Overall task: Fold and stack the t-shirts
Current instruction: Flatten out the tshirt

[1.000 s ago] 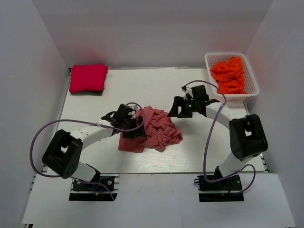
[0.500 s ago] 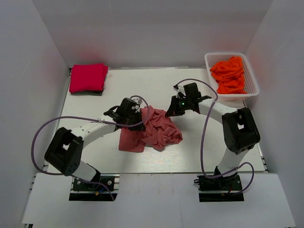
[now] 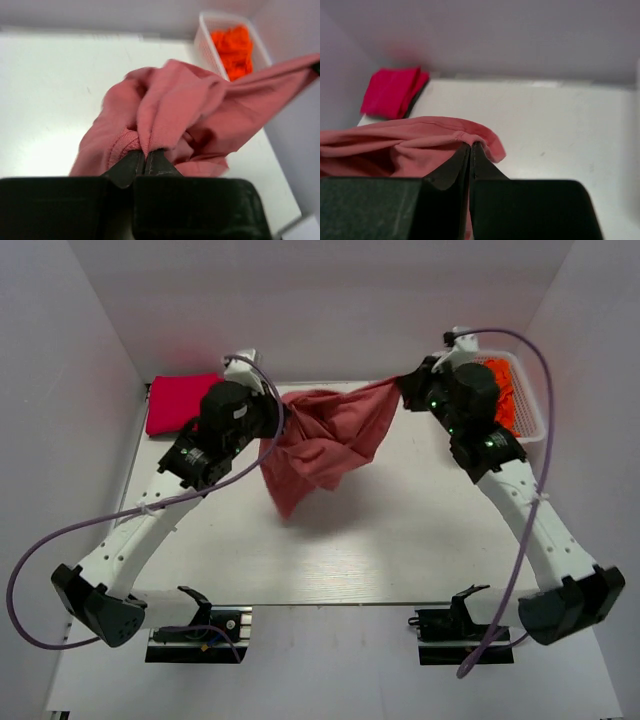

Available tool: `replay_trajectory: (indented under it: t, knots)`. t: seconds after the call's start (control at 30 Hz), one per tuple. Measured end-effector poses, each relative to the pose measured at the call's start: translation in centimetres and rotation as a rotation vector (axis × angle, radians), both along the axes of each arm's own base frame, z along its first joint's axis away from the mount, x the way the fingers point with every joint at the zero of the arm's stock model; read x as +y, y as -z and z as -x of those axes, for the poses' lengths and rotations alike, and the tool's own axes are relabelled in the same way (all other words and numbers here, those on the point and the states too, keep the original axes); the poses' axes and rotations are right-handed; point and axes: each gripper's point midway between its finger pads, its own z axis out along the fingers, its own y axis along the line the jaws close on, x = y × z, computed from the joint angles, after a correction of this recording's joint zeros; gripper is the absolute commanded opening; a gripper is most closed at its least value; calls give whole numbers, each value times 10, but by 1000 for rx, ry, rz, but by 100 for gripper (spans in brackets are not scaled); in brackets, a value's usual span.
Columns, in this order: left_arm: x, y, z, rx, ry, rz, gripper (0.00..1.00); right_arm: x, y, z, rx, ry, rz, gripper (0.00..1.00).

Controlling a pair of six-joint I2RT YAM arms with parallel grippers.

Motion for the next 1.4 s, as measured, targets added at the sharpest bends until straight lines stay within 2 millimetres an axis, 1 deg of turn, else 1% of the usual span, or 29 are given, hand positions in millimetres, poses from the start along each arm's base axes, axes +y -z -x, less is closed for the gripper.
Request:
replay_trajectory:
  t: [0.07, 0.13, 0.2, 0.27, 0.37, 0.43, 0.53, 0.63, 0.7, 0.73, 0.77, 0.8, 0.83, 0.87, 0.9, 0.93, 0.97, 1.0, 1.03, 1.07, 1.1, 1.13, 1.17, 1.2, 1.23, 1.27, 1.3, 1.37, 1.4]
  knots:
    - [11, -35, -4, -64, -50, 0, 0, -21, -44, 3, -107, 96, -3, 0]
    - [19, -70, -6, -136, -85, 9, 0, -40, -78, 5, -186, 176, 4, 0]
    - [28, -102, -4, -206, -108, 19, 0, -55, -104, 8, -244, 246, 14, 0]
    - [35, -122, 1, -255, -122, 22, 0, -69, -126, 13, -294, 302, 24, 0]
    - [48, -138, 13, -294, -138, 21, 0, -85, -153, 26, -357, 355, 30, 0]
    - [54, -145, 23, -313, -136, 24, 0, -93, -165, 38, -392, 365, 31, 0]
    - [62, -154, 39, -344, -124, 45, 0, -100, -177, 55, -425, 365, 23, 0]
    - [64, -151, 49, -346, -105, 52, 0, -102, -180, 65, -440, 355, 13, 0]
    - [59, -143, 46, -326, -94, 49, 0, -100, -164, 62, -412, 352, 20, 0]
    - [54, -135, 40, -304, -87, 42, 0, -99, -153, 59, -389, 350, 28, 0]
    - [47, -125, 32, -275, -81, 32, 0, -96, -139, 54, -359, 349, 35, 0]
    - [38, -108, 21, -235, -74, 18, 0, -92, -121, 45, -320, 346, 45, 0]
    - [30, -87, 10, -189, -70, -5, 1, -87, -99, 35, -272, 341, 63, 0]
    - [21, -63, -1, -134, -61, -31, 18, -82, -77, 26, -221, 334, 77, 0]
    - [11, -33, -13, -71, -50, -66, 35, -77, -51, 15, -162, 328, 95, 0]
    - [2, 2, -25, 3, -41, -106, 58, -71, -20, 3, -96, 320, 117, 0]
    - [-6, 37, -34, 73, -29, -147, 86, -66, 13, -8, -20, 312, 141, 0]
    - [-12, 74, -43, 151, -20, -193, 94, -62, 49, -18, 61, 308, 170, 0]
    - [-17, 110, -50, 229, -21, -232, 99, -60, 83, -26, 145, 303, 201, 11]
    - [-20, 144, -56, 302, -22, -272, 99, -59, 121, -33, 244, 303, 236, 22]
    - [-21, 172, -59, 366, -27, -310, 99, -59, 152, -39, 321, 306, 261, 32]
    - [-19, 198, -59, 438, -31, -351, 99, -60, 182, -42, 404, 310, 292, 51]
    - [-19, 219, -62, 484, -34, -380, 99, -62, 205, -41, 473, 313, 313, 58]
    - [-18, 235, -63, 523, -38, -402, 99, -64, 225, -41, 536, 311, 338, 66]
    - [-16, 246, -61, 553, -41, -418, 99, -66, 240, -41, 584, 309, 355, 75]
    - [-12, 250, -59, 572, -46, -427, 99, -66, 249, -42, 617, 309, 361, 83]
    - [-10, 250, -58, 579, -50, -430, 99, -66, 253, -42, 634, 307, 361, 89]
    - [-7, 236, -59, 555, -61, -410, 99, -66, 253, -41, 650, 292, 359, 90]
    - [-5, 226, -58, 538, -66, -395, 99, -65, 248, -43, 639, 287, 352, 90]
